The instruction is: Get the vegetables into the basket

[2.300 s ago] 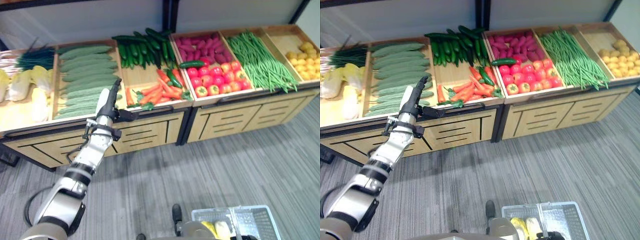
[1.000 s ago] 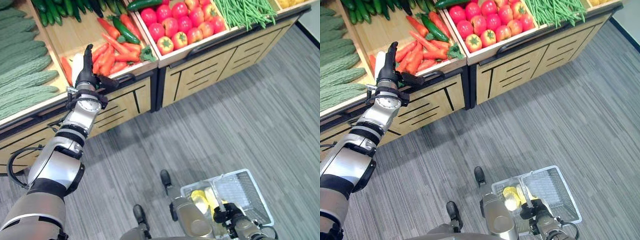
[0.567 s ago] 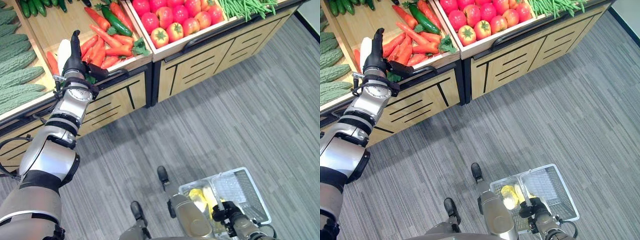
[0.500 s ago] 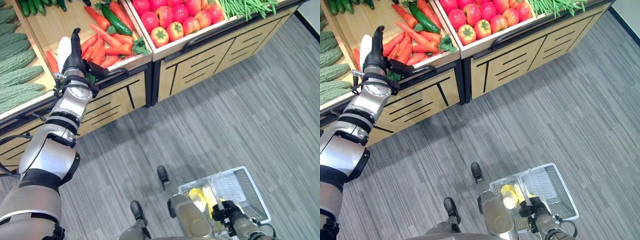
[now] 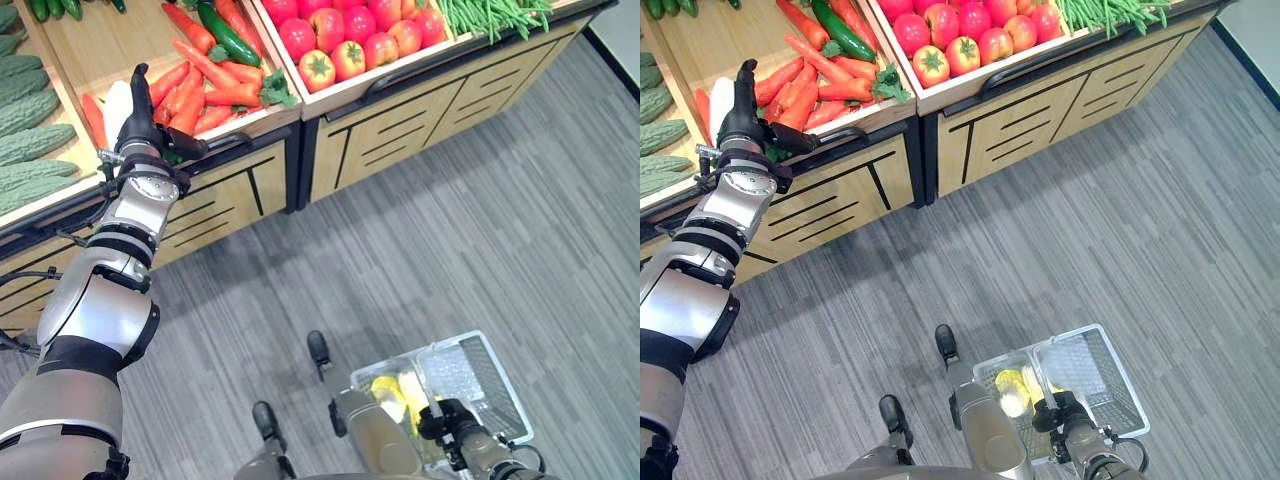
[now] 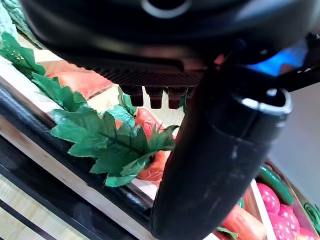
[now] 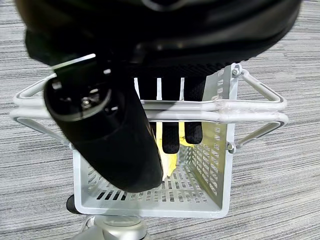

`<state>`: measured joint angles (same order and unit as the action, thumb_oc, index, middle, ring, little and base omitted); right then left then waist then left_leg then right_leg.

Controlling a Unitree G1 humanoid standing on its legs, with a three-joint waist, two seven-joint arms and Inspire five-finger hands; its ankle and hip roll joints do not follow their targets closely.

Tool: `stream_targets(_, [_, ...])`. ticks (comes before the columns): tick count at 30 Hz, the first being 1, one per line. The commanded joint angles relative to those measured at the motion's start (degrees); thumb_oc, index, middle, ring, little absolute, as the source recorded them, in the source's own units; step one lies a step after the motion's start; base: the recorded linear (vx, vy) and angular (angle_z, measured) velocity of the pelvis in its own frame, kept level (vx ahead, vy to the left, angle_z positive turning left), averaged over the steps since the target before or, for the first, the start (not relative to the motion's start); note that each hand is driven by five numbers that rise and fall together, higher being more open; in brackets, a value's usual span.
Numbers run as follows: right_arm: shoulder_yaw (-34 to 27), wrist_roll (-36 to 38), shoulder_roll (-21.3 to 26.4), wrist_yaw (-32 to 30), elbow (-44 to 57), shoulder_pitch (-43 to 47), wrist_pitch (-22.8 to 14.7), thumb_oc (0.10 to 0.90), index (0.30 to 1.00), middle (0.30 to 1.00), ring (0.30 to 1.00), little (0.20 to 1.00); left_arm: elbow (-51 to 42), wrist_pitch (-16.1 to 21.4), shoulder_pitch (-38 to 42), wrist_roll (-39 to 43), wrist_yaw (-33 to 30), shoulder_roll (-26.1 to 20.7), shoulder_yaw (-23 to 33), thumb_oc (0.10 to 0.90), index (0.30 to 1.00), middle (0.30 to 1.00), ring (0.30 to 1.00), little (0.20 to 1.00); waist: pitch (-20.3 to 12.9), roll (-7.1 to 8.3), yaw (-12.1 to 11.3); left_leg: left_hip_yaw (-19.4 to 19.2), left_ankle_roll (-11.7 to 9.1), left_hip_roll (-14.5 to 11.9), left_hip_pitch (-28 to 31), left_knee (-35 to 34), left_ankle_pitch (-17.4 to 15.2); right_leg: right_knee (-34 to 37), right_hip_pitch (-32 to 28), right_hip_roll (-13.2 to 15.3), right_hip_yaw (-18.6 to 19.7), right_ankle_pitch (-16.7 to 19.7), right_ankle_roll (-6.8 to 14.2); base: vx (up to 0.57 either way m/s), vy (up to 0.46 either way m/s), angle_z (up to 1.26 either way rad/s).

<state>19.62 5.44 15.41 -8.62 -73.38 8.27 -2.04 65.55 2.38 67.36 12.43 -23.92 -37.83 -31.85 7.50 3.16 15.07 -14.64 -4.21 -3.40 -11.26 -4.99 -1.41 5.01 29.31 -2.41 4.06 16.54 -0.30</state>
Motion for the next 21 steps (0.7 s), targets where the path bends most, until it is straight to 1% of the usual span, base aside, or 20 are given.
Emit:
stream_targets(1, [2.04, 1.32, 3.13, -1.16, -3.03, -3.26, 0.66, 0.400, 0.300, 0.300, 0.300, 0.300, 1.22, 3.04, 6.90, -1.03, -2.92, -5.38, 1.26, 0.900, 1.000, 1.000, 1.000, 1.000, -1.03, -1.46, 0.81, 2.74, -5.81, -6.30, -5.70, -0.01, 7.79, -0.01, -6.12, 2.35, -3.73, -8.09, 8.34, 0.00, 0.000, 0.00])
stream_targets(2, [2.04, 1.31, 3.13, -1.17, -3.03, -3.26, 0.66, 0.400, 0.300, 0.300, 0.300, 0.300, 1.21, 3.04, 6.89, -1.04, -2.92, -5.38, 1.27, 0.900, 1.000, 1.000, 1.000, 1.000, -1.05, -1.47, 0.81, 2.73, -5.81, -6.30, -5.71, -0.01, 7.79, -0.01, -6.11, 2.35, -3.72, -8.08, 8.34, 0.00, 0.000, 0.00])
stream_targets(3, [1.91, 1.32, 3.17, -1.21, -3.08, -3.32, 0.64, 0.400, 0.300, 0.300, 0.300, 0.300, 1.21, 2.97, 6.82, -1.06, -3.00, -5.26, 1.47, 0.816, 0.882, 0.882, 0.882, 0.882, -0.98, -1.36, 0.82, 2.66, -5.81, -6.29, -5.81, -0.01, 7.74, -0.01, -6.02, 2.35, -3.75, -8.05, 8.31, 0.00, 0.000, 0.00])
stream_targets(4, [1.90, 1.29, 3.19, -1.26, -3.06, -3.35, 0.59, 0.400, 0.300, 0.300, 0.300, 0.300, 1.22, 2.94, 6.77, -1.09, -2.97, -5.25, 1.52, 0.812, 0.876, 0.876, 0.876, 0.876, -0.94, -1.39, 0.82, 2.62, -5.82, -6.26, -5.83, -0.01, 7.75, -0.01, -5.97, 2.33, -3.78, -8.04, 8.30, 0.00, 0.000, 0.00])
stream_targets(5, [1.87, 1.32, 3.24, -1.26, -3.01, -3.27, 0.58, 0.400, 0.300, 0.300, 0.300, 0.300, 1.20, 2.96, 6.75, -0.93, -3.03, -5.23, 1.59, 0.724, 0.753, 0.753, 0.753, 0.753, -0.92, -1.41, 0.88, 2.60, -5.81, -6.24, -5.84, -0.01, 7.73, -0.01, -5.90, 2.29, -3.70, -8.02, 8.28, 0.00, 0.000, 0.00])
stream_targets(6, [1.88, 1.32, 3.25, -1.26, -3.01, -3.27, 0.58, 0.400, 0.300, 0.300, 0.300, 0.300, 1.19, 2.95, 6.75, -0.93, -3.03, -5.23, 1.60, 0.724, 0.753, 0.753, 0.753, 0.753, -0.93, -1.42, 0.88, 2.59, -5.81, -6.25, -5.85, -0.01, 7.73, -0.01, -5.89, 2.29, -3.69, -8.02, 8.28, 0.00, 0.000, 0.00])
stream_targets(7, [1.93, 1.35, 3.29, -1.30, -3.01, -3.19, 0.60, 0.400, 0.300, 0.300, 0.300, 0.300, 1.28, 2.96, 6.80, -0.94, -2.97, -5.20, 1.55, 0.625, 0.616, 0.616, 0.616, 0.616, -0.88, -1.44, 0.91, 2.59, -5.81, -6.20, -5.85, -0.01, 7.70, -0.01, -5.80, 2.26, -3.65, -7.97, 8.25, 0.00, 0.000, 0.00])
stream_targets(8, [2.02, 1.26, 3.28, -1.35, -2.91, -3.22, 0.52, 0.400, 0.300, 0.300, 0.300, 0.300, 1.42, 2.93, 6.73, -0.95, -3.02, -5.21, 1.57, 0.576, 0.547, 0.547, 0.547, 0.547, -0.84, -1.46, 0.87, 2.56, -5.82, -6.21, -5.88, -0.01, 7.71, -0.01, -5.74, 2.29, -3.65, -7.98, 8.23, 0.00, 0.000, 0.00])
stream_targets(9, [2.01, 1.31, 3.33, -1.34, -2.90, -3.17, 0.55, 0.400, 0.300, 0.300, 0.300, 0.300, 1.47, 2.96, 6.60, -0.96, -2.96, -5.13, 1.64, 0.400, 0.300, 0.300, 0.300, 0.300, -0.78, -1.51, 0.86, 2.51, -5.81, -6.18, -5.91, -0.01, 7.72, -0.01, -5.69, 2.25, -3.58, -7.96, 8.22, 0.00, 0.000, 0.00])
stream_targets(21, [2.19, 0.92, 3.76, -1.45, -2.44, -3.14, 0.41, 0.400, 0.300, 0.300, 0.300, 0.300, 0.46, 3.06, 5.38, -1.69, -2.86, -4.26, 1.72, 0.400, 0.300, 0.300, 0.300, 0.300, -0.71, -2.00, 0.80, 2.31, -5.78, -6.08, -5.74, -0.01, 7.68, -0.01, -5.60, 2.15, -3.69, -7.98, 8.00, 0.00, 0.001, -0.01])
